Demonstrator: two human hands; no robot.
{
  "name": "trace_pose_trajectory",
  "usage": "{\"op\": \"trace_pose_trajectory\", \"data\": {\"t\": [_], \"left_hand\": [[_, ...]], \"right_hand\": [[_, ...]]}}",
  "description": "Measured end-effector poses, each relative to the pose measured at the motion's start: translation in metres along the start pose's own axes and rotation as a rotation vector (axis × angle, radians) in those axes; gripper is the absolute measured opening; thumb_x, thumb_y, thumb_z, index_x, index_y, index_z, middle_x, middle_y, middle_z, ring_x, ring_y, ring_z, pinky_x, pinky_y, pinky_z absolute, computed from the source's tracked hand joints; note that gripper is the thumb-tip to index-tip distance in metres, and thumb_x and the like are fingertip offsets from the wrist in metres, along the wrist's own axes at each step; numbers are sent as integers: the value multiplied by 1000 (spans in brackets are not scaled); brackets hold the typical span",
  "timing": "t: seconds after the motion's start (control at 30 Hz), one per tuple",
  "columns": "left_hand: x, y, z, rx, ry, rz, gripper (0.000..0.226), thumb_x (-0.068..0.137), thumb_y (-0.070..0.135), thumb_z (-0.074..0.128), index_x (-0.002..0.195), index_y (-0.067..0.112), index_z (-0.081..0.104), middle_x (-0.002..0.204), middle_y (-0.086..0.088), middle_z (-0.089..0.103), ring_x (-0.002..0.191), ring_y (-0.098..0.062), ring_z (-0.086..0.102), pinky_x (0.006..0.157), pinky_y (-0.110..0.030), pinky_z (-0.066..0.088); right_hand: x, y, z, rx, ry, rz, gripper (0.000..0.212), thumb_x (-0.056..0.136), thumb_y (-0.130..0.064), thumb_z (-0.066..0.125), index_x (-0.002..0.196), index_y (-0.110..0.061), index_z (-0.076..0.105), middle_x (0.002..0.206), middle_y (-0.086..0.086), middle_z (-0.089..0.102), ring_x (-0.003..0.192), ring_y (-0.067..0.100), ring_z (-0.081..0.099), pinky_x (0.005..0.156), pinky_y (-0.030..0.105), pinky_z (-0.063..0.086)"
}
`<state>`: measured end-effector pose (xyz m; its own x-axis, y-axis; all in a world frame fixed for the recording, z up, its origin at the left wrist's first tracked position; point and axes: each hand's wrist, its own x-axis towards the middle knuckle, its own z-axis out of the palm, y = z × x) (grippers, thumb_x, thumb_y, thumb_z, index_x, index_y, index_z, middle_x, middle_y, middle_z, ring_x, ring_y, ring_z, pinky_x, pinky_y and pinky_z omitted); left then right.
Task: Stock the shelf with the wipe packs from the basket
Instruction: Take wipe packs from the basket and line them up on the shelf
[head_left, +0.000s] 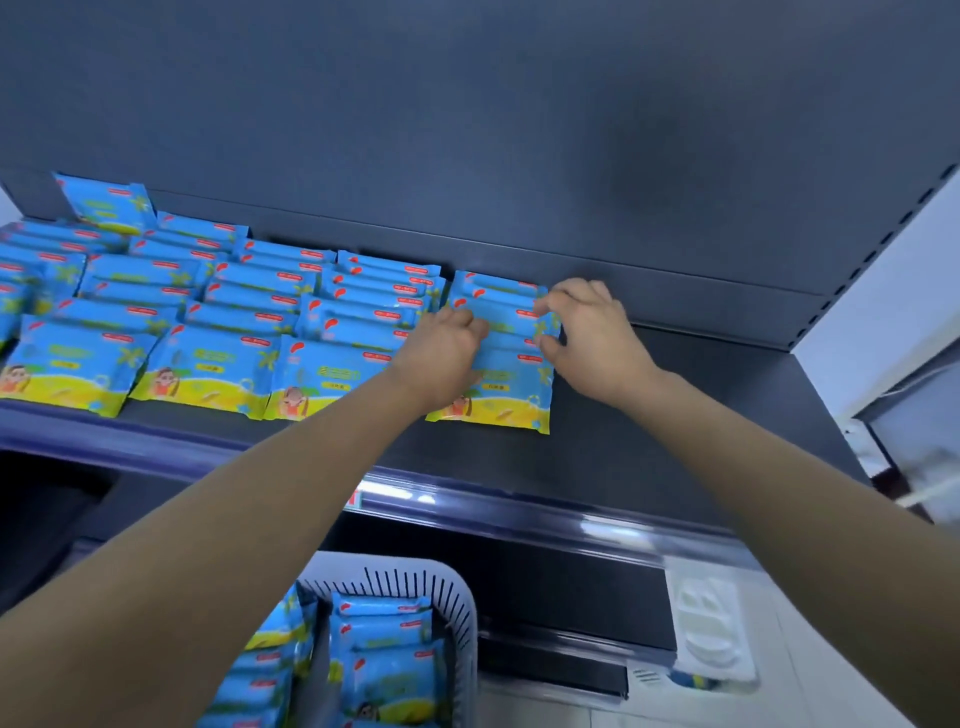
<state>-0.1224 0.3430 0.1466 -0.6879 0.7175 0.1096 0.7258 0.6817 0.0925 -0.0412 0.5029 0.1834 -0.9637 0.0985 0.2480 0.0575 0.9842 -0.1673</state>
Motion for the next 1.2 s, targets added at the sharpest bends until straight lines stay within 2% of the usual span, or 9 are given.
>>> {"op": "trace_pose_trajectory", "data": {"t": [0.27,0.4,0.53,0.67,0.8,0.87,0.97,1.07,1.2], "left_hand": [[-67,-3,-42,-28,338,73,45,83,20,63,123,6,49,119,-13,50,113,-32,44,97,-34,26],[-121,-8,-73,-116,515,144,43,77,8,69,116,-2,55,115,-19,55,110,-37,50,97,-34,29],[-173,-16,-86,-132,598,154,46,76,10,72,118,-1,55,118,-19,55,112,-37,51,100,-33,30],[-223,-30,-76,-153,592,152,46,77,13,71,117,-2,56,117,-21,56,110,-35,50,98,-37,34],[-274,-53,-32,-141,434,112,49,75,13,75,117,-2,56,118,-20,56,111,-37,52,96,-41,38],[-296,-68,-1,-134,271,72,50,75,15,75,119,1,56,122,-19,54,112,-38,52,96,-43,38],[-319,-95,48,-127,-17,-2,50,79,21,69,125,9,52,127,-11,49,116,-31,48,98,-36,30],[-339,-118,89,-93,-257,-75,51,80,27,66,127,17,49,127,-4,47,120,-24,45,94,-34,28],[-352,-131,126,-45,-497,-99,54,79,30,69,127,21,48,131,-2,46,123,-23,42,99,-34,29]], "right_hand": [[-33,-49,-19,-101,134,-81,51,85,-23,59,133,-13,43,134,4,43,123,26,34,95,38,31],[-53,-84,-30,-102,196,-123,53,85,-22,59,134,-12,42,136,5,42,124,26,34,95,37,29],[-75,-120,-37,-75,268,-189,52,83,-19,62,131,-8,45,134,8,46,123,29,39,94,39,31],[-99,-151,-27,-14,285,-221,50,81,-16,63,127,-5,50,131,12,49,120,33,43,97,42,33],[-130,-181,21,14,106,-280,49,85,-19,62,130,-7,48,133,11,48,123,31,41,100,41,31],[-142,-191,52,18,-53,-306,50,89,-22,59,134,-10,43,138,8,44,128,27,37,103,39,29],[-156,-197,101,-14,-330,-302,50,92,-25,54,138,-12,38,141,7,39,130,27,35,103,39,31],[-174,-198,149,-70,-579,-290,46,91,-26,53,133,-9,43,133,12,45,121,31,42,99,41,38],[-198,-197,200,-103,-868,-286,40,91,-27,54,126,-9,49,122,15,51,110,32,47,91,44,45]]}}
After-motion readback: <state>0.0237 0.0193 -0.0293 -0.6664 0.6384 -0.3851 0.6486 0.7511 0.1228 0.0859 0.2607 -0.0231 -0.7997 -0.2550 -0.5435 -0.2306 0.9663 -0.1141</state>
